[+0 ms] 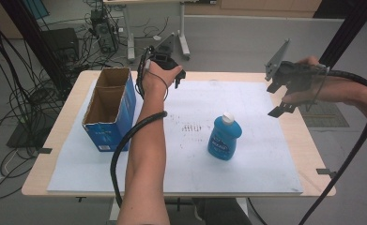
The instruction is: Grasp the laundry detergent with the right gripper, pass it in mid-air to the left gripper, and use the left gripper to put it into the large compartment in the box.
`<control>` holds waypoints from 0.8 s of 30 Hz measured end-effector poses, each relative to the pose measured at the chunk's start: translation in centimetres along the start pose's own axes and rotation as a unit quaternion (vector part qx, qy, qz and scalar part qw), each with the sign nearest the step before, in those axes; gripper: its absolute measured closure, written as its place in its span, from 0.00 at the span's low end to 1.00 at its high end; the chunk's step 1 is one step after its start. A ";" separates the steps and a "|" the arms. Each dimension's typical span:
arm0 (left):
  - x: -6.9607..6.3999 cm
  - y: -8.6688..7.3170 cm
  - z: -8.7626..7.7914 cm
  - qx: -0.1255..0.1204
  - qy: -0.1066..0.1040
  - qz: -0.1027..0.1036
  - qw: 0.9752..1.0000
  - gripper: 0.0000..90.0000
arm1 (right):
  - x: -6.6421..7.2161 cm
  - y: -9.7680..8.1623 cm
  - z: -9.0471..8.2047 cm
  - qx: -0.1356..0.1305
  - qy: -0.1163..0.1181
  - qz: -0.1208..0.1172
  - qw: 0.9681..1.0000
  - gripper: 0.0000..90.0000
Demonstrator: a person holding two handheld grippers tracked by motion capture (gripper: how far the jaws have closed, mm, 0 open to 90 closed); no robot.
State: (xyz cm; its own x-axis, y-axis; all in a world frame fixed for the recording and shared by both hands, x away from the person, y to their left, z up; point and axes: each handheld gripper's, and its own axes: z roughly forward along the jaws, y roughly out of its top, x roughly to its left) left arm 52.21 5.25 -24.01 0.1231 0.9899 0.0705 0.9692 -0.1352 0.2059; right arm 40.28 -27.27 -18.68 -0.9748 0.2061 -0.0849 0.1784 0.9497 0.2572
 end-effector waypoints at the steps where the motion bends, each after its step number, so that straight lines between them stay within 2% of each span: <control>1: 0.0 0.0 0.0 -0.001 -0.001 -0.001 1.000 0.06 | 0.0 -0.1 0.0 -0.001 -0.001 -0.001 1.000 0.12; 13: 0.5 -0.4 -0.9 -0.010 0.001 0.002 1.000 0.06 | 0.6 -1.7 1.5 -0.024 -0.001 0.021 0.999 0.09; 24: 1.4 -1.3 -0.4 -0.005 0.004 -0.002 1.000 0.06 | 1.6 -3.8 4.4 -0.063 0.005 0.049 0.997 0.06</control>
State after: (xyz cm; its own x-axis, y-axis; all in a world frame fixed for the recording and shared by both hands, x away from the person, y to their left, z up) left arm 51.08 6.78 -23.81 0.1182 0.9900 0.0773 0.9673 -0.1324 0.2163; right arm 38.64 -29.57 -24.01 -0.9546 0.2946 -0.0445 0.2560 0.8875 0.3831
